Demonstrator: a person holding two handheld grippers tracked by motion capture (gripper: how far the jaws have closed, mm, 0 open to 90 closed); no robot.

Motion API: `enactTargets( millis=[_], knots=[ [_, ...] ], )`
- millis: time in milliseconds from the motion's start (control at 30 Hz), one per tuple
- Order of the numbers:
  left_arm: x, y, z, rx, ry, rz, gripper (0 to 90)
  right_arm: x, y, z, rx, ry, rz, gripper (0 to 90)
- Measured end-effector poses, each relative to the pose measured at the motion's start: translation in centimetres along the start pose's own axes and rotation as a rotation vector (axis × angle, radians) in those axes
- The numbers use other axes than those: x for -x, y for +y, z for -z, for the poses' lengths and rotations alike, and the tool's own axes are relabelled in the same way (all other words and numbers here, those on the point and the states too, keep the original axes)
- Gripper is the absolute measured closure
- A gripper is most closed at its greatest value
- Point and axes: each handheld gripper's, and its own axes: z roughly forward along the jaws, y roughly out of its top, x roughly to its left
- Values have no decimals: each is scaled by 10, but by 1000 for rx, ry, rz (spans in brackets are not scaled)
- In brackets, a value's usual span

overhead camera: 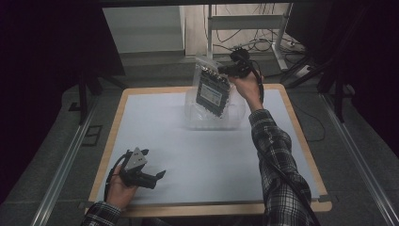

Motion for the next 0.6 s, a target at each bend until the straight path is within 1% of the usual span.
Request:
enactTargets(
  millis=[33,100,133,167,200,233,267,300,333,367,500,600],
  knots=[
    [0,0,0,2,0,1,3,-1,0,0,-19,-40,34,725],
    [0,0,0,0,1,-1,2,-1,-2,-1,-23,-62,62,677],
    [0,0,0,0,1,-1,3,-1,-2,-1,-23,-62,62,677],
    [1,0,-1,-1,0,2,2,-1,-4,-1,-7,-68,67,600],
    [1,0,-1,-3,1,0,2,0,-5,0,-1,-75,72,556],
    [1,0,-1,-8,2,-5,1,0,-5,0,5,-83,75,524],
    [1,0,-1,-8,2,-5,1,0,-5,0,5,-83,75,524],
    [1,0,-1,-9,2,-7,1,0,-6,0,5,-87,76,498],
    [1,0,-1,-9,2,-8,1,0,-6,1,9,-88,78,463],
    [1,0,-1,-9,2,-9,1,0,-6,2,15,-88,80,404],
    [1,0,-1,-7,4,-8,0,-1,-6,3,18,-95,85,333],
    [1,0,-1,-8,4,-8,0,-2,-5,4,17,-90,83,314]
  ],
)
